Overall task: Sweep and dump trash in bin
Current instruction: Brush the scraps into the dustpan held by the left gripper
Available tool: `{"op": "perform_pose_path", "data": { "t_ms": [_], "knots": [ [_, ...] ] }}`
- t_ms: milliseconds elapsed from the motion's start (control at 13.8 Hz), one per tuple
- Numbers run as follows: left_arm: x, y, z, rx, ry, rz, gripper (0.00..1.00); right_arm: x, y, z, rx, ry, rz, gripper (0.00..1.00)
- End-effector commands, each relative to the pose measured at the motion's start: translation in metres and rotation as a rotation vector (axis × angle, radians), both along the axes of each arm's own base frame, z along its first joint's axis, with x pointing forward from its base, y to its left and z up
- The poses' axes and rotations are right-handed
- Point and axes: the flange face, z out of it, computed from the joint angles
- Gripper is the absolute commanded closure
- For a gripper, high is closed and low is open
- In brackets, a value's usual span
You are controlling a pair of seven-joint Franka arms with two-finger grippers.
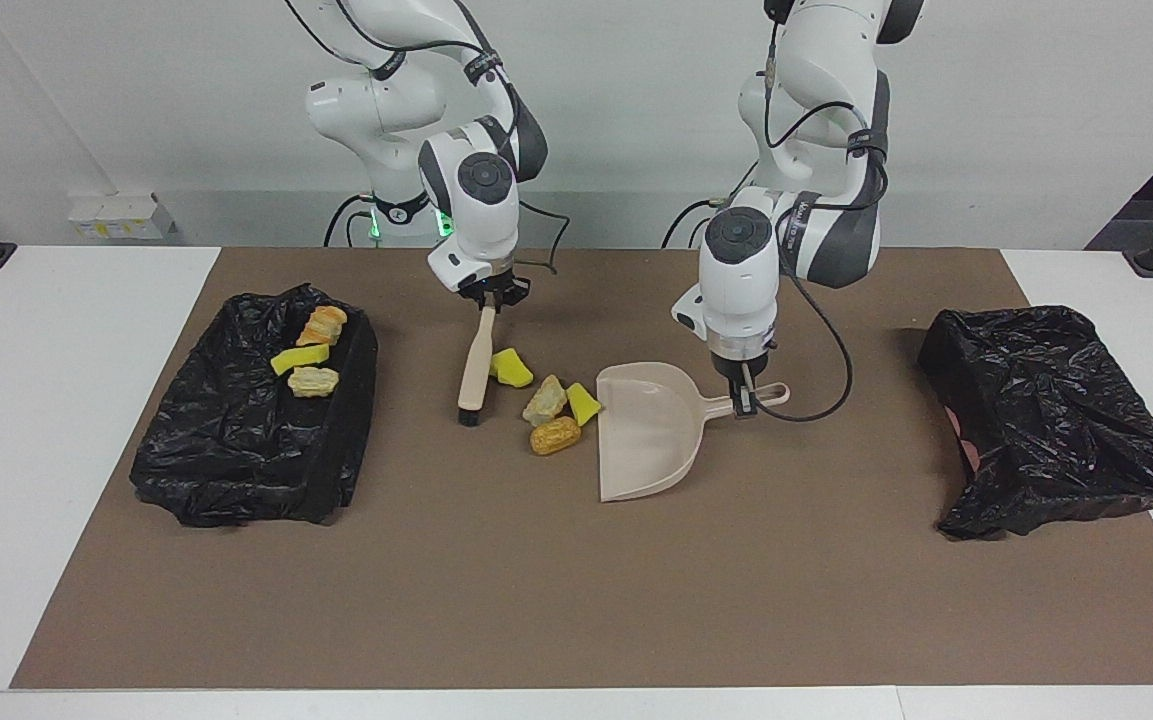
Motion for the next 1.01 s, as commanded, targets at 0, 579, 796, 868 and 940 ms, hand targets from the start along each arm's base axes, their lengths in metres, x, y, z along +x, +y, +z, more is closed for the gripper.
{"op": "perform_pose_path", "data": {
  "t_ms": [0, 579, 796, 868, 940],
  "knots": [
    [-0.034, -0.008, -0.004, 0.004, -0.019, -0.019, 1.0, 0.013, 0.026, -0.008, 0.077, 0.008, -0.016, 1.0],
    [-0.057, -0.019, -0.017, -0.063, -0.078, -0.107, 1.0, 0.034, 0.09, 0.021, 0.255, -0.001, -0.015, 1.0],
    [-0.054, -0.017, -0.018, -0.109, -0.069, -0.06, 1.0, 0.036, 0.098, 0.04, 0.275, 0.026, 0.1, 1.0],
    [-0.053, -0.016, -0.019, -0.134, -0.062, -0.034, 1.0, 0.04, 0.099, 0.054, 0.299, 0.041, 0.16, 1.0],
    [-0.053, -0.015, -0.019, -0.135, -0.06, -0.028, 1.0, 0.046, 0.098, 0.071, 0.351, 0.059, 0.213, 1.0]
  ]
}}
